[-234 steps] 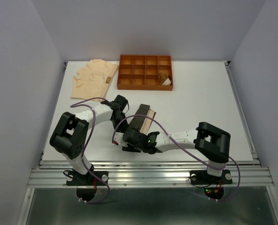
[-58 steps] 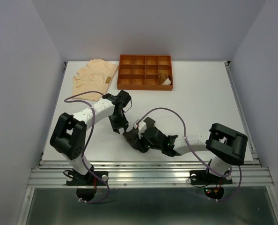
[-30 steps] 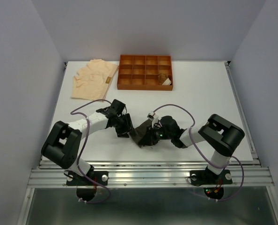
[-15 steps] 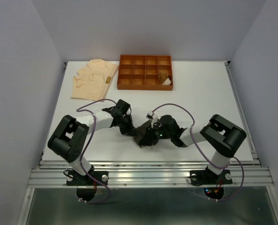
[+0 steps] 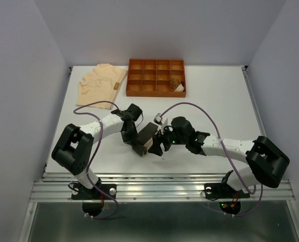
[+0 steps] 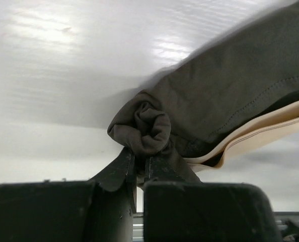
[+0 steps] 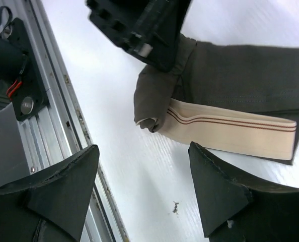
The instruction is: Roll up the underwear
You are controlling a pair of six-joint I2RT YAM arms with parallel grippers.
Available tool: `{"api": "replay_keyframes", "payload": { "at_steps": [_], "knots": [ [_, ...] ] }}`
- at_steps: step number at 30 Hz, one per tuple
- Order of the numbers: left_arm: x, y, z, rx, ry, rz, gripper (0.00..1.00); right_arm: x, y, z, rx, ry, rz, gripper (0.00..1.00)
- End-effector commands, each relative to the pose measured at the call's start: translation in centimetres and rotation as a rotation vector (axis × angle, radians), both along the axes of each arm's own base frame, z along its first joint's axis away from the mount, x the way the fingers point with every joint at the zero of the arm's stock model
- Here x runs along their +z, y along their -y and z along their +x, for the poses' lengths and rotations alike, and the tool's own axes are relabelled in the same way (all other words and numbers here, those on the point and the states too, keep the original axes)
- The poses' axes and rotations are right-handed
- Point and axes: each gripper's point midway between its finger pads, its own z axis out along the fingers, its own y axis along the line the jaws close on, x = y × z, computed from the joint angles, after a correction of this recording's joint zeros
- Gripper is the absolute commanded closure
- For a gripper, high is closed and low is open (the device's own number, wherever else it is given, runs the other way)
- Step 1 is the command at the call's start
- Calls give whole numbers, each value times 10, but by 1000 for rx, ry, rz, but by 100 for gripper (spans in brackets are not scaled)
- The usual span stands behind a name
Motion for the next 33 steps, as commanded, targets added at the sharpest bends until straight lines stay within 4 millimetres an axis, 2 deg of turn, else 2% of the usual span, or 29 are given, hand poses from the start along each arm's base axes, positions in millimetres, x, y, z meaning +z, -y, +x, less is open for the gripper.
{"api": "replay_keyframes", "payload": {
  "at_steps": [1, 2, 3, 5, 8, 12, 13, 17, 18, 19, 21, 23, 25, 27, 31, 33],
  "knots": [
    [9, -36, -18, 36, -66, 172, 100, 32, -15, -5, 44, 190, 13, 22],
    [9, -42, -24, 37, -92, 203, 100, 32, -22, -15, 65, 213, 6, 22],
    [12, -45, -24, 49, -96, 221, 100, 29, -22, -10, 23, 253, -25, 22],
    [15, -55, -30, 68, -131, 285, 100, 25, -30, -11, 20, 324, -71, 22],
    [20, -50, -32, 53, -159, 270, 100, 21, -49, -24, 39, 397, -108, 23],
    [22, -54, -36, 47, -199, 304, 100, 20, -61, -26, 30, 489, -152, 24],
    [21, -54, -36, 49, -207, 306, 100, 22, -68, -33, 47, 516, -146, 23],
    [18, -51, -41, 51, -243, 300, 100, 18, -83, -40, 56, 563, -179, 23],
    [18, -51, -42, 55, -247, 301, 100, 10, -86, -42, 65, 569, -203, 23],
    [17, -50, -43, 64, -252, 300, 100, 17, -93, -39, 45, 597, -209, 23],
    [18, -47, -42, 69, -258, 289, 100, 2, -97, -45, 62, 622, -283, 23],
    [19, -46, -41, 71, -260, 286, 100, 4, -107, -49, 69, 652, -302, 23],
    [20, -46, -42, 70, -265, 292, 100, -8, -109, -46, 62, 678, -355, 23],
    [20, -45, -40, 72, -267, 291, 100, -8, -112, -42, 32, 701, -379, 24],
    [20, -43, -41, 71, -277, 286, 100, -21, -110, -36, 10, 707, -439, 28],
    [19, -43, -41, 71, -278, 284, 100, -28, -109, -40, 25, 708, -462, 29]
  ]
}}
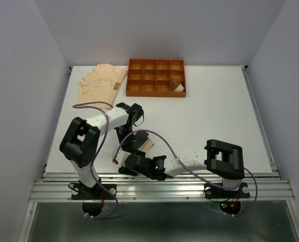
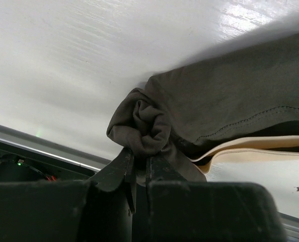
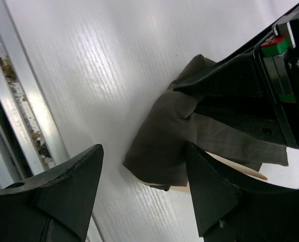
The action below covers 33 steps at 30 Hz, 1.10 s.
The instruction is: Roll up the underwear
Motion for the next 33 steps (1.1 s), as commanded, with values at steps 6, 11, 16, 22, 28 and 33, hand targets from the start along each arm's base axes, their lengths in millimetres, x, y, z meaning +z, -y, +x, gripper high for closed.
{"api": "replay_keyframes", "payload": {
  "at_steps": [6, 11, 16, 22, 28, 33],
  "knots": [
    [7, 1, -2, 15, -17, 6, 100, -18, 10, 9, -72, 45, -98, 33],
    [7, 6, -1, 16, -12, -21, 97, -34, 20, 15, -123, 57, -144, 67],
    [16, 7, 9, 28, 39, -60, 75, -47, 32, 16, -181, 43, -157, 96],
    [43, -5, 48, 65, 183, -63, 61, -50, 28, -4, -137, -168, -45, 99],
    [67, -24, 92, 132, 336, -101, 58, -33, 21, -4, -73, -347, 97, 99],
    [91, -41, 113, 201, 456, -105, 57, -24, 25, 12, -98, -449, 207, 99]
  ]
}}
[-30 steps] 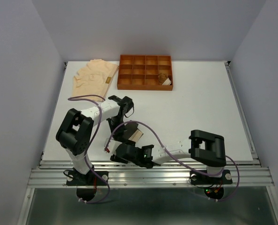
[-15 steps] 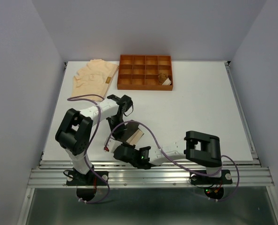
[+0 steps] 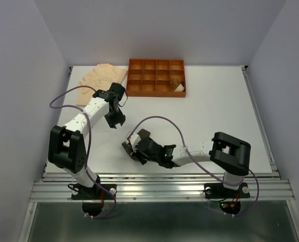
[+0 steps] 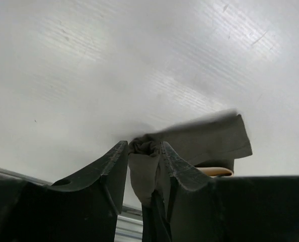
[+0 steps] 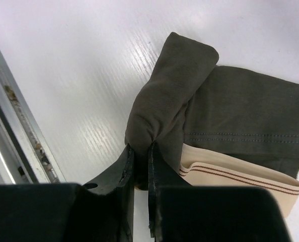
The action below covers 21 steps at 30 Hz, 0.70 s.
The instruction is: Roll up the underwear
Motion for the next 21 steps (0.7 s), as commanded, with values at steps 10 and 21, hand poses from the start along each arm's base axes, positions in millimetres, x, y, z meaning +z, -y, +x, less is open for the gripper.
{"api": "replay_keyframes", "payload": {
  "at_steps": [10, 21],
  "knots": [
    [12, 7, 5, -90, 153, -152, 57, -13, 42, -1, 49, -588, 321, 99],
    [-11, 64, -35, -293, 193, -463, 48, -48, 93, 21, -154, -917, 400, 99]
  ]
}}
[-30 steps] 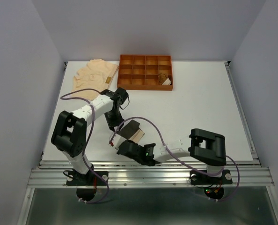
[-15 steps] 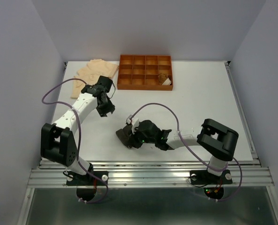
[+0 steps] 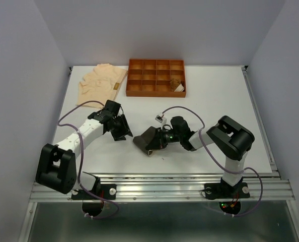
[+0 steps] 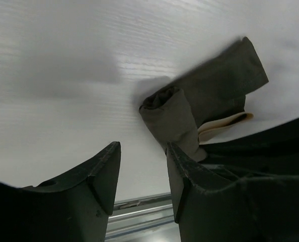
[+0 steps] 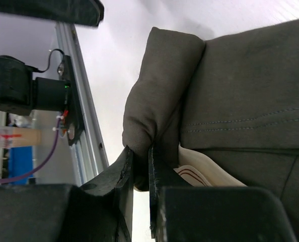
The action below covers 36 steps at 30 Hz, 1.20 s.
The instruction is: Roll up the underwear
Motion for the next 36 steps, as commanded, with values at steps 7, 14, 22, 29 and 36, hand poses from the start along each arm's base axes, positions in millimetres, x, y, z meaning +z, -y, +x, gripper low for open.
{"api": "replay_keyframes", "payload": {
  "at_steps": [7, 14, 22, 29, 36],
  "knots": [
    [-6, 54, 0, -123, 71, -187, 47, -72, 51, -27, -81, -219, -163, 94],
    [-17, 69, 6, -129, 50, -231, 47, -78, 55, -27, -92, -201, -177, 91],
    [-37, 78, -11, -186, -23, -186, 48, -82, 59, -21, -134, -184, -200, 88],
    [-50, 74, -18, -224, -71, -32, 70, -84, 60, -19, -132, -170, -224, 84],
    [-46, 61, -18, -253, -59, 152, 100, -58, 55, 1, -101, -22, -240, 67]
  ]
}}
